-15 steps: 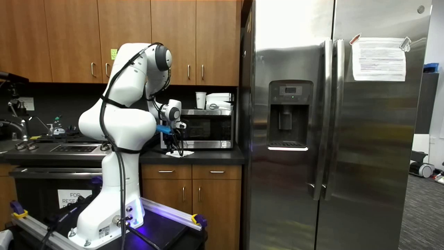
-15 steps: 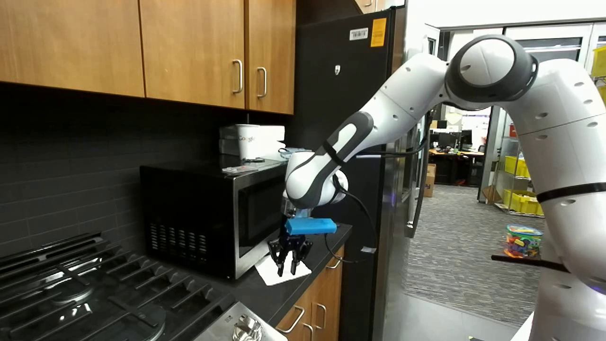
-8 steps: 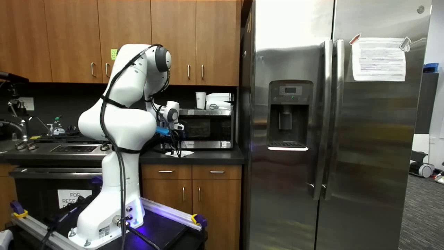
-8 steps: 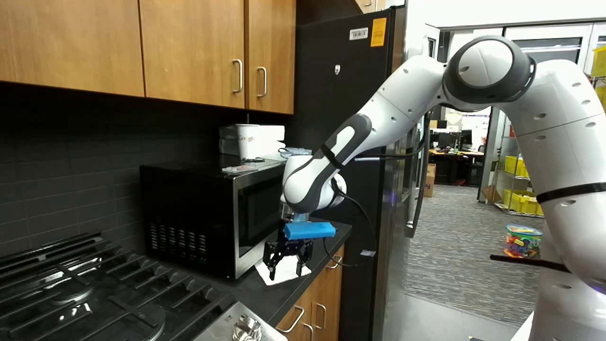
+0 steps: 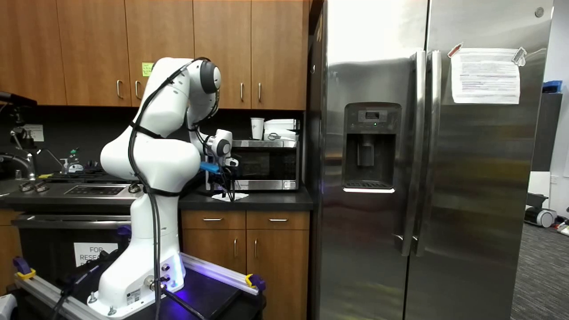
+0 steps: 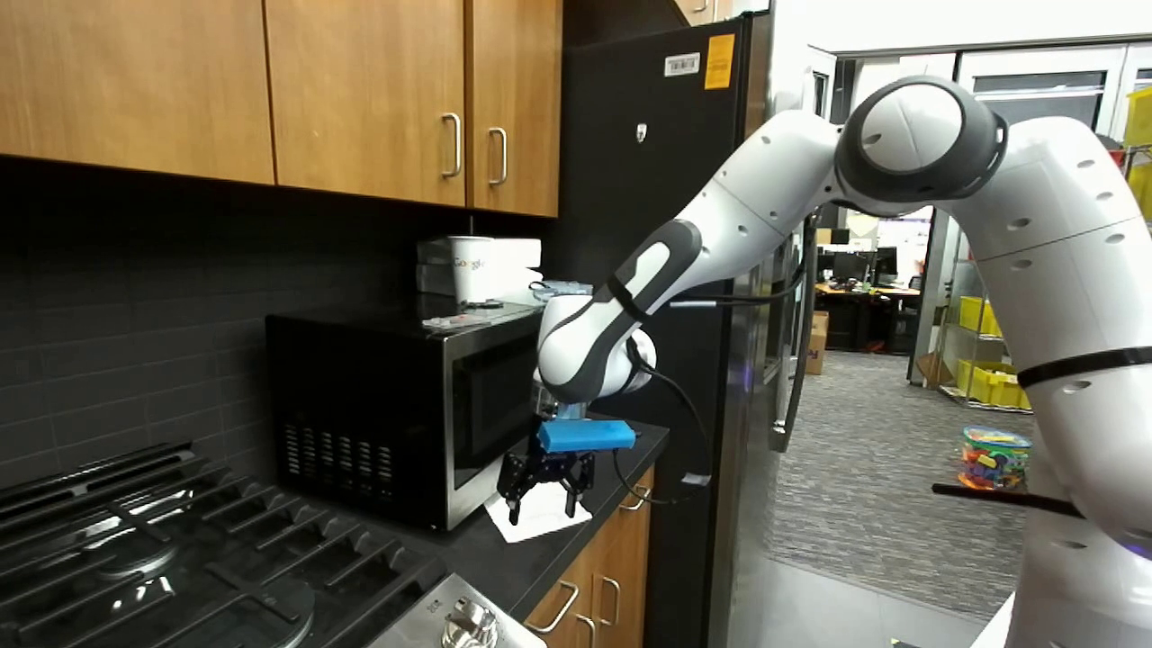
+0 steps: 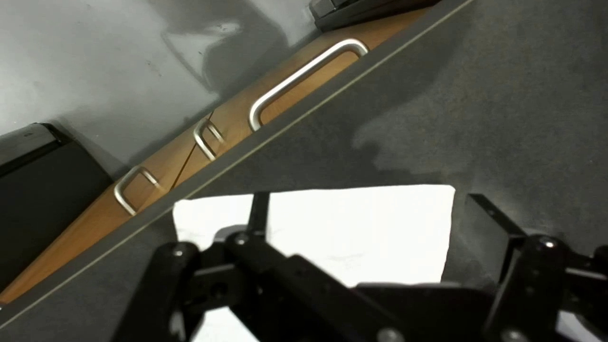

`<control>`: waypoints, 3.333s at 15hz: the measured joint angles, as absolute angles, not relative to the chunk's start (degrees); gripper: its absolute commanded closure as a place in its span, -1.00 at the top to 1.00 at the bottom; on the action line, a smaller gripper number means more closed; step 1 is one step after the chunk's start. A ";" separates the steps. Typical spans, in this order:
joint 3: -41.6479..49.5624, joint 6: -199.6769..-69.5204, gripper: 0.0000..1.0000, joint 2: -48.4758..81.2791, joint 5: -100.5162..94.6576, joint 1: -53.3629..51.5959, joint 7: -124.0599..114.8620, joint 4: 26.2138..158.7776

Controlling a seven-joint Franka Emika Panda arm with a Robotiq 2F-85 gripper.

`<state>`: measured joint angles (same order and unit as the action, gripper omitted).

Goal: Move the paper towel to the right

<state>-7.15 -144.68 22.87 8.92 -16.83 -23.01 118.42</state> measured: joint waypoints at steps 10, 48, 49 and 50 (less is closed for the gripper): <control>-6.06 -143.26 1.00 26.05 8.92 -16.38 -23.01 113.61; 0.17 -134.60 -1.00 28.71 8.90 -11.22 -25.10 108.31; 0.38 -134.58 -1.00 28.71 8.90 -10.83 -25.10 108.30; 0.53 -134.57 -1.00 28.72 8.90 -10.47 -25.10 108.29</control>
<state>0.53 -134.57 28.72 8.90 -10.47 -25.10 108.29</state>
